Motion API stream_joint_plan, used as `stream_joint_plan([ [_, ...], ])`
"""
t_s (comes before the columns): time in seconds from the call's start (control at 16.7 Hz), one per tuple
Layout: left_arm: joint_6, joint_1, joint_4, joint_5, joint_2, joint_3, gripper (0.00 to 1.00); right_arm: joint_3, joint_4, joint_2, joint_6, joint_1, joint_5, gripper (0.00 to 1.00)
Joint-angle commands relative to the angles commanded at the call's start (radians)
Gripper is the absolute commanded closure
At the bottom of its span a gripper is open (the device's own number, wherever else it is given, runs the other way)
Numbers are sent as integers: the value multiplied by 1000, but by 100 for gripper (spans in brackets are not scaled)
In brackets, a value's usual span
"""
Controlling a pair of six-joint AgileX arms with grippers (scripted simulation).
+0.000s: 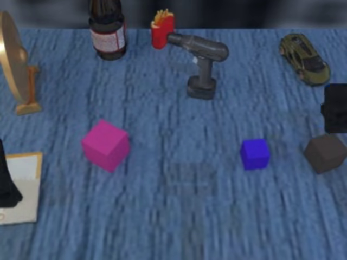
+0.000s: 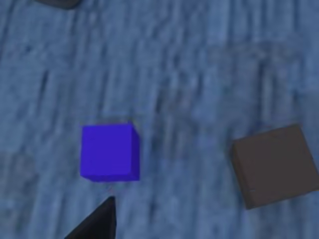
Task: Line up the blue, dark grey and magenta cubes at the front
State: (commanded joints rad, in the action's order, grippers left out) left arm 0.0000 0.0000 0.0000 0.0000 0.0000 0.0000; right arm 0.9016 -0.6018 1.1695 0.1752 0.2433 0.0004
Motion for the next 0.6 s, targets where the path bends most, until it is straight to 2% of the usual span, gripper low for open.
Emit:
stream_joint_plan([
  [0.3,0,0,0,0,0,0,0,373,-260,517,74,103,-2,0],
  [0.6,0,0,0,0,0,0,0,660,-432,856,126,178,0,0],
])
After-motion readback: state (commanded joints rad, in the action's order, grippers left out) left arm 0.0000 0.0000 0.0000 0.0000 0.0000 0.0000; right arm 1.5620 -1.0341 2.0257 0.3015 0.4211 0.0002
